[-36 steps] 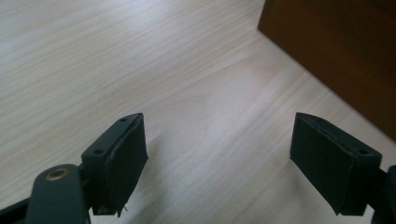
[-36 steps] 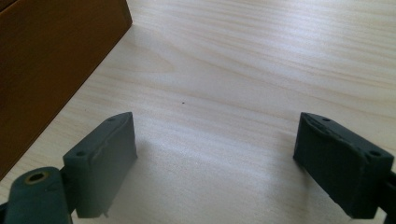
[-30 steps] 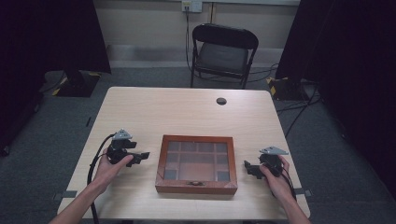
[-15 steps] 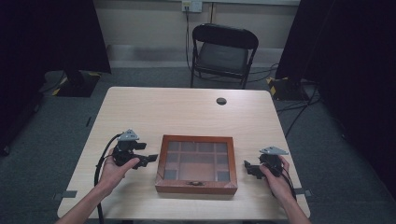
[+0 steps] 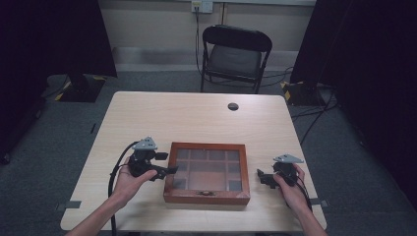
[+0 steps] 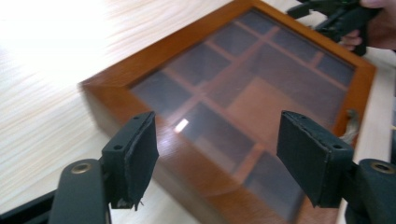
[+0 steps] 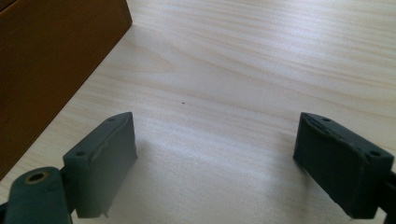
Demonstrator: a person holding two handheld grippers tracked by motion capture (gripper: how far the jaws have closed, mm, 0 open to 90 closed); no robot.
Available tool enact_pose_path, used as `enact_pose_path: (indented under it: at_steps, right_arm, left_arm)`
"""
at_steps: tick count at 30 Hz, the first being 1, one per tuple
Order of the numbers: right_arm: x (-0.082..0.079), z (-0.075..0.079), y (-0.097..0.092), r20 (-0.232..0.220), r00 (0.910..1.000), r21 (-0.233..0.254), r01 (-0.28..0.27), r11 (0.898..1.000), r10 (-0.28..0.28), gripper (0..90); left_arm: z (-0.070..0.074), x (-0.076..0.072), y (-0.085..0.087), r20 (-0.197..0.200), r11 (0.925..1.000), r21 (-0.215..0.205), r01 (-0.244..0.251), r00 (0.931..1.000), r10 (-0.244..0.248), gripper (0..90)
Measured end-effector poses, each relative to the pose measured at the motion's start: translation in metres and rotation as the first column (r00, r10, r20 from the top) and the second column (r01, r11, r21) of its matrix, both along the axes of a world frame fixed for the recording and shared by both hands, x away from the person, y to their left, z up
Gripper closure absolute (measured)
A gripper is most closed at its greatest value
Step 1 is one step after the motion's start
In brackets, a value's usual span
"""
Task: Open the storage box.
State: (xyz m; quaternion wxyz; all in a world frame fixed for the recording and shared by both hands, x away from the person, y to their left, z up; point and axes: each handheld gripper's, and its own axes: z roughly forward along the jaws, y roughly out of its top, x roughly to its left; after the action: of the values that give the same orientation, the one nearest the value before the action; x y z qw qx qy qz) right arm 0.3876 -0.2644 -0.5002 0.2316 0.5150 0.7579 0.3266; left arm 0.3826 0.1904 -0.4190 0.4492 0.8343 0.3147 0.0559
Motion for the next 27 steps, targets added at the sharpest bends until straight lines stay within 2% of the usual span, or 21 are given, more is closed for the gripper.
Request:
enact_pose_path:
  at_steps: [5,12,17,21,24,25,26,27]
  right_arm:
    - [0.000,0.000,0.000,0.000,1.0000,0.000,0.000,1.000,0.000,12.1]
    - [0.000,0.000,0.000,0.000,1.0000,0.000,0.000,1.000,0.000,12.1]
    - [0.000,0.000,0.000,0.000,1.0000,0.000,0.000,1.000,0.000,12.1]
    - [0.000,0.000,0.000,0.000,1.0000,0.000,0.000,1.000,0.000,12.1]
    - [0.000,0.000,0.000,0.000,1.0000,0.000,0.000,1.000,0.000,12.1]
    - [0.000,0.000,0.000,0.000,1.0000,0.000,0.000,1.000,0.000,12.1]
    - [0.000,0.000,0.000,0.000,1.0000,0.000,0.000,1.000,0.000,12.1]
    - [0.000,0.000,0.000,0.000,1.0000,0.000,0.000,1.000,0.000,12.1]
  left_arm:
    - [0.004,-0.004,-0.014,-0.001,0.9992,0.003,0.041,0.9992,-0.041,29.4]
    - [0.010,-0.004,-0.033,-0.007,0.9951,-0.025,0.095,0.9954,-0.095,32.1]
    - [0.010,-0.005,-0.054,0.006,0.9907,-0.024,0.134,0.9910,-0.134,31.9]
    - [0.009,-0.004,-0.072,0.012,0.9861,-0.005,0.166,0.9860,-0.166,31.0]
    - [0.011,-0.005,-0.082,-0.001,0.9839,0.001,0.179,0.9839,-0.179,34.4]
    - [0.011,-0.005,-0.083,-0.007,0.9806,-0.007,0.196,0.9806,-0.196,36.3]
    - [0.009,-0.006,-0.085,-0.018,0.9793,-0.020,0.201,0.9793,-0.202,38.8]
    - [0.008,-0.006,-0.086,-0.038,0.9787,-0.013,0.205,0.9780,-0.205,39.3]
